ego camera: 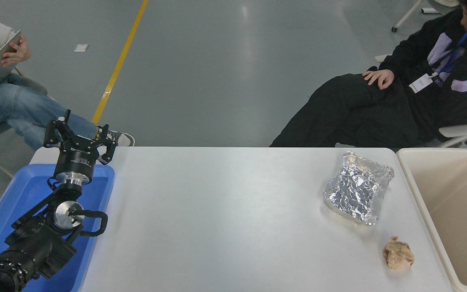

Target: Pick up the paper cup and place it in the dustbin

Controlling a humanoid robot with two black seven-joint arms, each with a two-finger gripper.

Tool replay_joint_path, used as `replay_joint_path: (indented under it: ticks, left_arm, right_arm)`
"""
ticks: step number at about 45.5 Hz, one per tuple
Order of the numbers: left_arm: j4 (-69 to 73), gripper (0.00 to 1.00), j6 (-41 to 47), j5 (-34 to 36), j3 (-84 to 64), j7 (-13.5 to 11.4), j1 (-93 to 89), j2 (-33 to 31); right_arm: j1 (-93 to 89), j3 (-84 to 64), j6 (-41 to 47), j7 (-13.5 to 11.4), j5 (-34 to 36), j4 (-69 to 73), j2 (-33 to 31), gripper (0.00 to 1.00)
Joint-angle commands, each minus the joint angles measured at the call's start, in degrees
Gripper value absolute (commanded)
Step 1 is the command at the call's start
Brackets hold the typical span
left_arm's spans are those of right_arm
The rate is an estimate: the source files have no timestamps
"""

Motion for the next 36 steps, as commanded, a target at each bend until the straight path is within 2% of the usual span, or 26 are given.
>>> replay_joint_path:
  ticks: [1,6,12,20,36]
  left_arm:
    - [0.0,0.99,0.0,0.0,0.0,0.0,0.0,0.0]
    - [0.1,0.99,0.0,0.1,0.0,0.0,0.0,0.0]
    - [0.1,0.99,0.0,0.0,0.0,0.0,0.0,0.0]
    - [0.0,0.99,0.0,0.0,0.0,0.0,0.0,0.0]
    - [0.0,0.99,0.0,0.0,0.1,0.0,0.0,0.0]
  right_arm:
    - [24.5,-14.2,2.0,0.4,-0.1,24.4,-3.3,1.00]
    - [33.1,-17.3,8.0,0.4,0.1,29.7,-2.7,1.00]
    - [42.0,-19.8,25.3,0.3,-0.3,30.6,-1.3,1.00]
    - [51.3,-20.9,43.1,0.1,-0.7,30.6,5.9,1.00]
    - [64.2,-19.7,43.7,0.1,-0.7,34.5,19.1,1.00]
